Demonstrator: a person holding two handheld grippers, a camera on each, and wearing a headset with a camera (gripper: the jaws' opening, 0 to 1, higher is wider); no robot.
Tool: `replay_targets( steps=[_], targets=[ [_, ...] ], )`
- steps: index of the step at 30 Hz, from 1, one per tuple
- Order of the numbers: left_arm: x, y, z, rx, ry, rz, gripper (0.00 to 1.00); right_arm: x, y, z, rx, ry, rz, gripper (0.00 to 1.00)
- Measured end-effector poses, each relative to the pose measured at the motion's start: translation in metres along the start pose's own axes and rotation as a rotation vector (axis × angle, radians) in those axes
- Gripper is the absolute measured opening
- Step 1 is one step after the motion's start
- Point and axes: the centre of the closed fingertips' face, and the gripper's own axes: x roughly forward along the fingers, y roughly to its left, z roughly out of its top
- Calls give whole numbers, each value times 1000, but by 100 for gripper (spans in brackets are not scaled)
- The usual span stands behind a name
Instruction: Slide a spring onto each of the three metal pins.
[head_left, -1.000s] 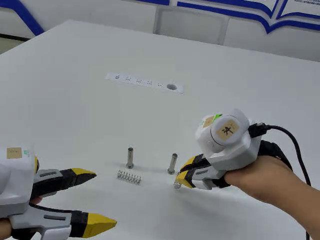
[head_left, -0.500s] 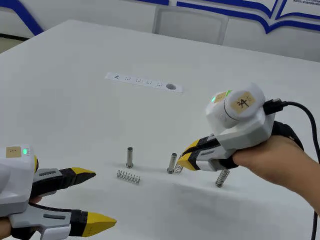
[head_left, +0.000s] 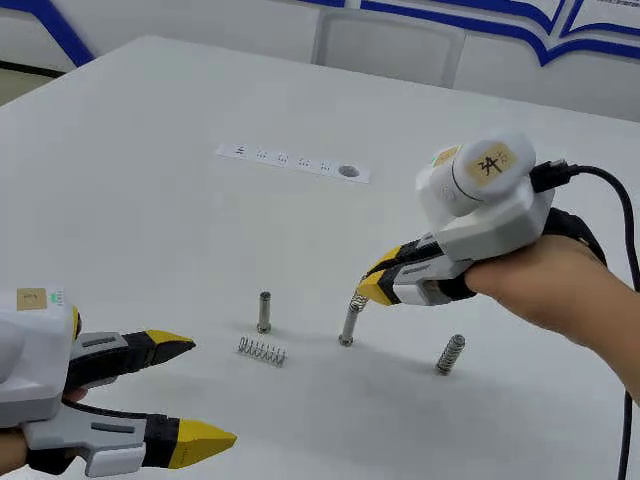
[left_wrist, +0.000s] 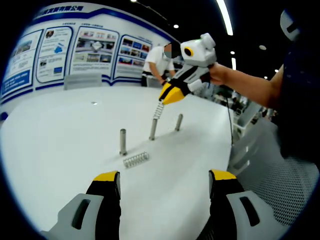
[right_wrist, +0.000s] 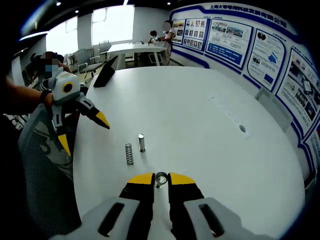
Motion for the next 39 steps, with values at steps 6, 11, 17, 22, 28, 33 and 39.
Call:
replay_targets(
  steps=[6,11,17,22,28,33,39],
  targets=[
    [0,0,0,-3,0,0,73,8,-1,-3,5,17,11,12],
    [1,0,-1,-4,0,-1,73,16,2,-6,2,35,19,12],
    [0,1,-1,-4,0,0,73,26,1,-13,18,50,27,12],
    [1,1,-1,-5,0,0,73,33,0,-21,44,64,34,12],
    [1,0,-1,-6,1,0,73,42,1,-31,60,83,41,12],
    [1,1,-1,-5,3,0,73,47,1,-36,66,94,44,12],
    [1,1,-1,-6,5,1,73,48,2,-39,65,98,45,12]
  ],
)
